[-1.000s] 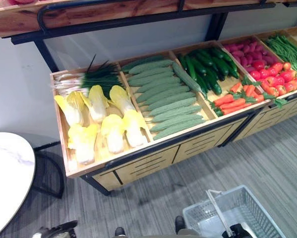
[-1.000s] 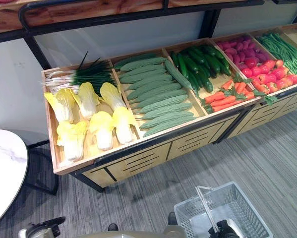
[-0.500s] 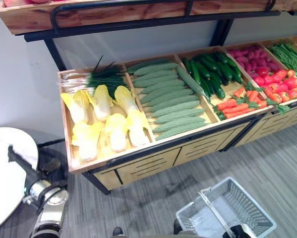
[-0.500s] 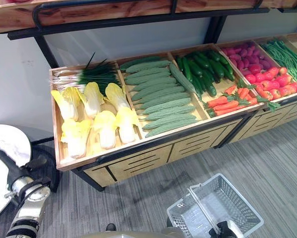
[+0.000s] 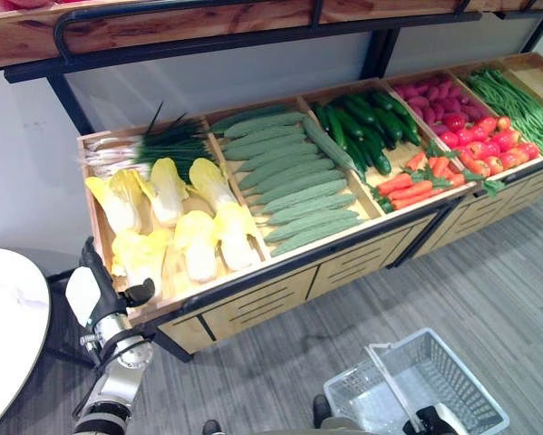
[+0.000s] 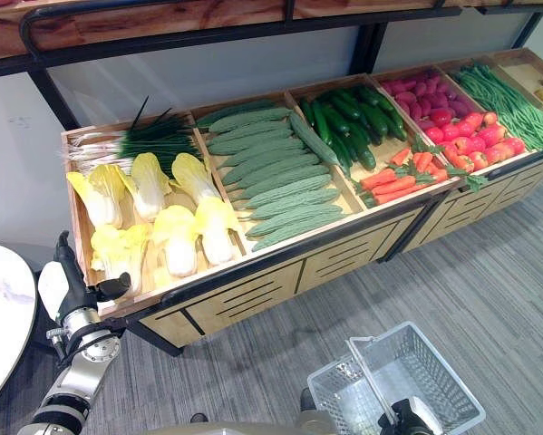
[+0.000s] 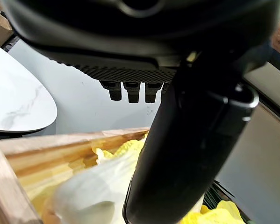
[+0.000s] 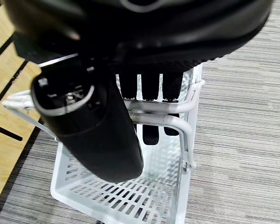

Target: Get the vegetables into the basket

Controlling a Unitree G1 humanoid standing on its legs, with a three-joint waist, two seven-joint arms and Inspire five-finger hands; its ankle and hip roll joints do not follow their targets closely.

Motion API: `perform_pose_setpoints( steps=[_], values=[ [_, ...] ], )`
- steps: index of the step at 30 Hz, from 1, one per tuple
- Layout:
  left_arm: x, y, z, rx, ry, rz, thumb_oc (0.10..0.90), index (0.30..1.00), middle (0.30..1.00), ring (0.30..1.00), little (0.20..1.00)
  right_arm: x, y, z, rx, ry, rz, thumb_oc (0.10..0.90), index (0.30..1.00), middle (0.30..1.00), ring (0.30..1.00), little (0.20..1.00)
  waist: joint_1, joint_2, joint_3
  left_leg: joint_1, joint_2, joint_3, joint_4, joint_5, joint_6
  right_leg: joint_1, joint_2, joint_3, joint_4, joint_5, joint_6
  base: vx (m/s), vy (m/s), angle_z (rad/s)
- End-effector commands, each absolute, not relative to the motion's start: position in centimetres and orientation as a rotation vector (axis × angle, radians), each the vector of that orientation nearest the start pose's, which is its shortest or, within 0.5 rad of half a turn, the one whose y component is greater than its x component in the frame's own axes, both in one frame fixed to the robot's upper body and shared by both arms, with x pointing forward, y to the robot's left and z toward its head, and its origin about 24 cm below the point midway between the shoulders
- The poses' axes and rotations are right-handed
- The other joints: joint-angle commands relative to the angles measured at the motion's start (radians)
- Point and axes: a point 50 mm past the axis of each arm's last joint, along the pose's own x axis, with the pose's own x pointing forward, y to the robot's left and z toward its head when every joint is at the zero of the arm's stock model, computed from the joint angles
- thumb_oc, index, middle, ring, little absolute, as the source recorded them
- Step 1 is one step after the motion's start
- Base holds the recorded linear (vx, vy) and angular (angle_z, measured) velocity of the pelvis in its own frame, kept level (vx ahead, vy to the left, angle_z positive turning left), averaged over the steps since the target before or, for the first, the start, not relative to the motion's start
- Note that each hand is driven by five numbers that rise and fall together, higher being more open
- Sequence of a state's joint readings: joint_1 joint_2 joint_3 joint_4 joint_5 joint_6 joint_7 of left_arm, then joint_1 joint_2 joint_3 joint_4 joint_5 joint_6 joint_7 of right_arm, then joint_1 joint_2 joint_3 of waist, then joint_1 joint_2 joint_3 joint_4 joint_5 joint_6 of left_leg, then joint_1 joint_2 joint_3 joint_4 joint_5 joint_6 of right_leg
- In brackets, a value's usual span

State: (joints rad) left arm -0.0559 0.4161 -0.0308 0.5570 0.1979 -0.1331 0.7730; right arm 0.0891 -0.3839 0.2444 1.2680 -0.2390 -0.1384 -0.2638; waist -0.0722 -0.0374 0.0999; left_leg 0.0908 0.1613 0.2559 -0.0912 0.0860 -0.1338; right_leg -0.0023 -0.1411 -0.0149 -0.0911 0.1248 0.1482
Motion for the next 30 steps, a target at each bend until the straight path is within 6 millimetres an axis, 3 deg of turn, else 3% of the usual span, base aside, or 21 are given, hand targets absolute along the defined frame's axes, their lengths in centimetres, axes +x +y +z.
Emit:
perform_pose_setpoints(
  steps=[1, 17, 25, 27, 29, 30],
  values=[
    [27.7, 28.3, 4.9, 0.737, -0.138, 0.752, 0.9, 1.0, 1.0, 1.0, 1.0, 8.1, -28.6, -14.2, -0.881, 1.063, 0.005, 0.4, 0.3, 0.3, 0.3, 0.3, -0.003, -0.041, 0.016, 0.022, -0.004, -0.013, 0.004, -0.038, -0.012, 0.009, -0.038, -0.044, 0.004, 0.013, 0.049, -0.01, 0.002, -0.07],
    [30.1, 28.0, 4.1, 0.691, 0.015, 0.86, 0.9, 1.0, 1.0, 1.0, 1.0, 10.5, -27.6, -14.0, -0.939, 0.99, 0.068, 0.4, 0.3, 0.3, 0.3, 0.3, -0.02, -0.056, 0.052, -0.031, 0.01, 0.0, 0.004, -0.024, -0.012, -0.067, -0.023, -0.013, 0.009, 0.032, 0.045, -0.02, 0.002, -0.06],
    [27.7, 29.6, 0.1, 0.478, 0.26, 1.033, 0.9, 1.0, 1.0, 1.0, 1.0, 10.1, -27.4, -14.2, -0.951, 1.004, 0.079, 0.4, 0.3, 0.3, 0.3, 0.3, -0.022, -0.055, 0.042, -0.001, 0.012, 0.005, 0.004, -0.033, -0.013, -0.046, -0.016, -0.01, 0.012, 0.02, 0.04, 0.02, 0.004, -0.01],
    [27.1, 29.8, -0.5, 0.41, 0.291, 1.067, 0.833, 0.907, 0.907, 0.907, 0.907, 9.9, -27.6, -14.2, -0.953, 1.015, 0.076, 0.4, 0.3, 0.3, 0.3, 0.3, -0.022, -0.052, 0.037, 0.008, 0.012, 0.006, 0.004, -0.037, -0.013, -0.036, -0.016, -0.011, 0.011, 0.018, 0.04, 0.03, 0.006, -0.09],
    [26.2, 30.2, -1.4, 0.351, 0.336, 1.089, 0.4, 0.3, 0.3, 0.3, 0.3, 9.6, -27.8, -14.2, -0.95, 1.031, 0.073, 0.4, 0.3, 0.3, 0.3, 0.3, -0.02, -0.047, 0.033, 0.017, 0.01, 0.005, 0.004, -0.04, -0.013, -0.027, -0.017, -0.014, 0.011, 0.015, 0.039, 0.01, 0.004, -0.03],
    [26.2, 30.3, -1.3, 0.346, 0.329, 1.094, 0.4, 0.3, 0.3, 0.3, 0.3, 9.6, -27.8, -14.2, -0.949, 1.031, 0.076, 0.4, 0.3, 0.3, 0.3, 0.3, -0.02, -0.046, 0.032, 0.018, 0.009, 0.005, 0.004, -0.04, -0.012, -0.024, -0.017, -0.016, 0.01, 0.014, 0.039, 0.0, 0.0, 0.0]
  ],
)
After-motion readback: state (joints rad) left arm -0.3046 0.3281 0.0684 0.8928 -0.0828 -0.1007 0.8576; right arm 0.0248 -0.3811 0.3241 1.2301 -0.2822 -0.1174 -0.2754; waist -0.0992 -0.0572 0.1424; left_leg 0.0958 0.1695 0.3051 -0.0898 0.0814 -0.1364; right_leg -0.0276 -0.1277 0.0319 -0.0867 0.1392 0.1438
